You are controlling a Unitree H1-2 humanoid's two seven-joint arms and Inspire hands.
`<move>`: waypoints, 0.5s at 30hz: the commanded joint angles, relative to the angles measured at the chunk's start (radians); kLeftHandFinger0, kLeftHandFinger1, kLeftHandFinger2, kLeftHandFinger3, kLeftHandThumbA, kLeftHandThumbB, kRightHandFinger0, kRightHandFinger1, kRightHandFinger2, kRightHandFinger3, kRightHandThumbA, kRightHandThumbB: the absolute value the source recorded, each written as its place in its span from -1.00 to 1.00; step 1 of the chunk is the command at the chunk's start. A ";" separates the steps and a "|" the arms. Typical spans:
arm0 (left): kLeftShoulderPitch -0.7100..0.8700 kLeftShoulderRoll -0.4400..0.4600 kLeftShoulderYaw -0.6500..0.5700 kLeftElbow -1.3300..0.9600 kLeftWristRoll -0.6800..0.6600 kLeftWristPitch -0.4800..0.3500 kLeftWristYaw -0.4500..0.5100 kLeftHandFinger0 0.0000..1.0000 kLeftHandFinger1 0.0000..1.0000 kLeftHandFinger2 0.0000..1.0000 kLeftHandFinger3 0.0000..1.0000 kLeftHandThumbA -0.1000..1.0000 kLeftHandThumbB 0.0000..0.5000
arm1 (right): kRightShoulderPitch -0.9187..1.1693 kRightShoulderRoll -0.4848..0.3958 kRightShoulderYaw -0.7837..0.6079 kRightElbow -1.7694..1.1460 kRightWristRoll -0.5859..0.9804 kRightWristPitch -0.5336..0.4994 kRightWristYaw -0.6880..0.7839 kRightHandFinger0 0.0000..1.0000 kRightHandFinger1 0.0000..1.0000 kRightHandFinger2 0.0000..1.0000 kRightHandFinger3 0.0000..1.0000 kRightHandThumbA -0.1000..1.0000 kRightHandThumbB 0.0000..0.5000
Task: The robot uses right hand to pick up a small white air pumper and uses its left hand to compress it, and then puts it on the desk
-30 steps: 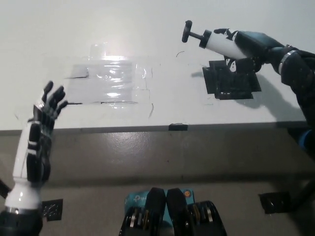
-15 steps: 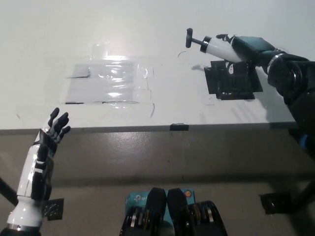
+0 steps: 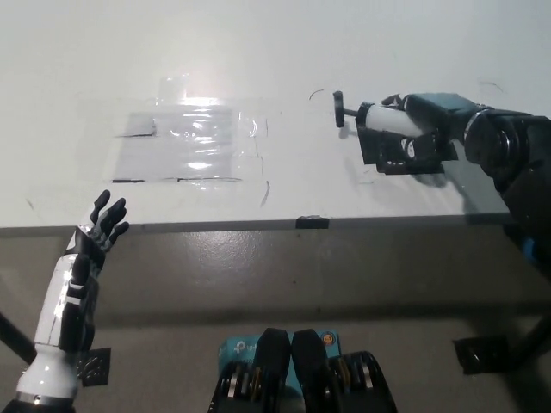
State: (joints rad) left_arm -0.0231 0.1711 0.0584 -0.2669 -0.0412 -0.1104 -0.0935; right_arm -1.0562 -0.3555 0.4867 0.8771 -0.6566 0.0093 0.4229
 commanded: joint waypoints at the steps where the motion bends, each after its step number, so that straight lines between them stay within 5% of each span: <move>1: 0.001 0.017 0.008 -0.013 -0.004 -0.031 -0.006 1.00 1.00 1.00 1.00 1.00 -0.25 | -0.081 -0.032 0.002 -0.042 0.020 0.034 0.112 1.00 1.00 1.00 1.00 -0.15 0.15; 4: 0.001 0.018 0.008 -0.010 0.008 -0.038 -0.003 1.00 1.00 1.00 1.00 1.00 -0.27 | -0.087 -0.037 -0.006 -0.059 0.042 0.054 0.173 1.00 1.00 1.00 1.00 0.10 0.40; 7: 0.004 0.018 0.009 -0.007 0.003 -0.042 -0.004 1.00 1.00 1.00 1.00 1.00 -0.25 | -0.090 -0.045 -0.027 -0.090 0.087 0.061 0.241 1.00 1.00 1.00 1.00 0.37 1.00; 15: 0.007 0.015 0.009 -0.011 0.010 -0.041 -0.001 1.00 1.00 1.00 1.00 1.00 -0.23 | -0.047 -0.060 -0.228 -0.301 0.303 0.062 0.264 1.00 1.00 1.00 1.00 1.00 1.00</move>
State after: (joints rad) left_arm -0.0164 0.1711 0.0592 -0.2649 -0.0359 -0.1169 -0.0933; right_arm -1.0627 -0.3837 0.3813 0.7264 -0.5309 0.0483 0.6432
